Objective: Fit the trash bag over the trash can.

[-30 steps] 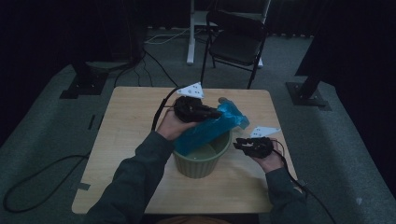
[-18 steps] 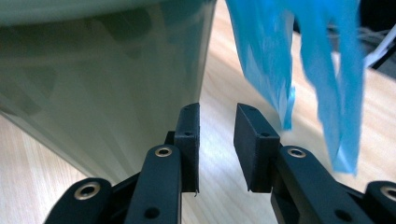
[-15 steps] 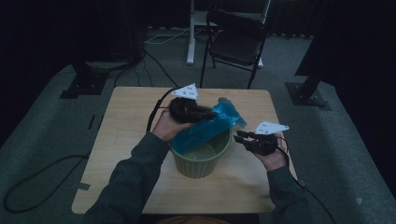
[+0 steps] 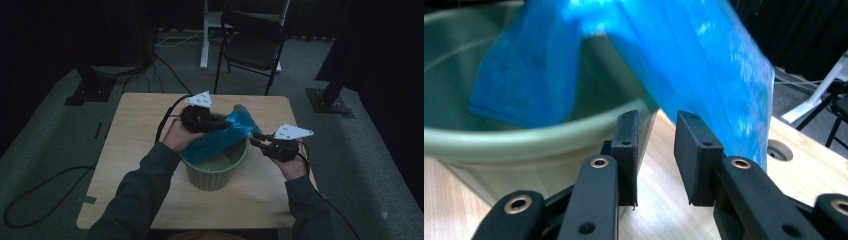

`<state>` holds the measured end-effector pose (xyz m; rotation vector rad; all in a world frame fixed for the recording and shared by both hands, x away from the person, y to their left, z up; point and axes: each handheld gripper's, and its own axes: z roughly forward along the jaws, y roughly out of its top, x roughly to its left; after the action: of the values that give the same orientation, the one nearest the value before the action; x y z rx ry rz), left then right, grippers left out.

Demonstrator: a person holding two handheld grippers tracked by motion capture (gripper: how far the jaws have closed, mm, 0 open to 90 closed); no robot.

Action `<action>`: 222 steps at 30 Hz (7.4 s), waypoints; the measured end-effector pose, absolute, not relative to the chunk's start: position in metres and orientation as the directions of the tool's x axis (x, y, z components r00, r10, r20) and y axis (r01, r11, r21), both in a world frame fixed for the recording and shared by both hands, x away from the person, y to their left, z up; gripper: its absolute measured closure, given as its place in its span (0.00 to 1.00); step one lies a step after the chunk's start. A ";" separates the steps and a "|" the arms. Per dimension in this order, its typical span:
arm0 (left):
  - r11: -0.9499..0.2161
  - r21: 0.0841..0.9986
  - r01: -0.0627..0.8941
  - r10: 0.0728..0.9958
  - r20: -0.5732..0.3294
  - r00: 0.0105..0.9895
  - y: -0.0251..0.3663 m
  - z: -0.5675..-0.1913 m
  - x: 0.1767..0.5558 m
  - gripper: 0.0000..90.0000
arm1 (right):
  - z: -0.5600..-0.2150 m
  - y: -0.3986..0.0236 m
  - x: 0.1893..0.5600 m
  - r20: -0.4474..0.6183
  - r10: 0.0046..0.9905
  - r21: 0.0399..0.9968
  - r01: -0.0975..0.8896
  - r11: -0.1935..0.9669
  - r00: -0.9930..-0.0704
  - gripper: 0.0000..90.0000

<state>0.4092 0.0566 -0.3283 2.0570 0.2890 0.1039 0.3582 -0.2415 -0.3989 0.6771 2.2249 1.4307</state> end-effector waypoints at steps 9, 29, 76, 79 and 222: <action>-0.462 0.872 0.163 0.249 -0.048 0.967 0.053 -0.331 0.410 0.91 | -0.389 -0.237 0.359 -0.089 0.586 0.928 0.147 0.343 -0.805 0.92; -0.424 0.898 0.121 0.260 -0.008 0.966 0.056 -0.322 0.402 0.79 | -0.393 -0.238 0.358 -0.115 0.604 0.910 0.160 0.383 -0.788 1.00; -0.518 0.848 0.113 0.311 0.063 0.948 0.030 -0.328 0.401 1.00 | -0.392 -0.229 0.356 -0.147 0.580 0.897 0.139 0.419 -0.801 1.00; -0.511 0.851 0.122 0.326 0.060 0.944 0.036 -0.326 0.402 1.00 | -0.393 -0.231 0.355 -0.147 0.582 0.896 0.142 0.421 -0.800 1.00; -0.349 0.886 0.305 0.555 -0.067 0.829 0.166 -0.376 0.404 1.00 | -0.360 -0.226 0.337 -0.185 0.570 0.928 0.049 0.369 -0.801 0.80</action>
<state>0.4037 0.1657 -0.3760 1.9588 0.6385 0.2983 0.3370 -0.2256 -0.3605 0.5342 2.1519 1.4352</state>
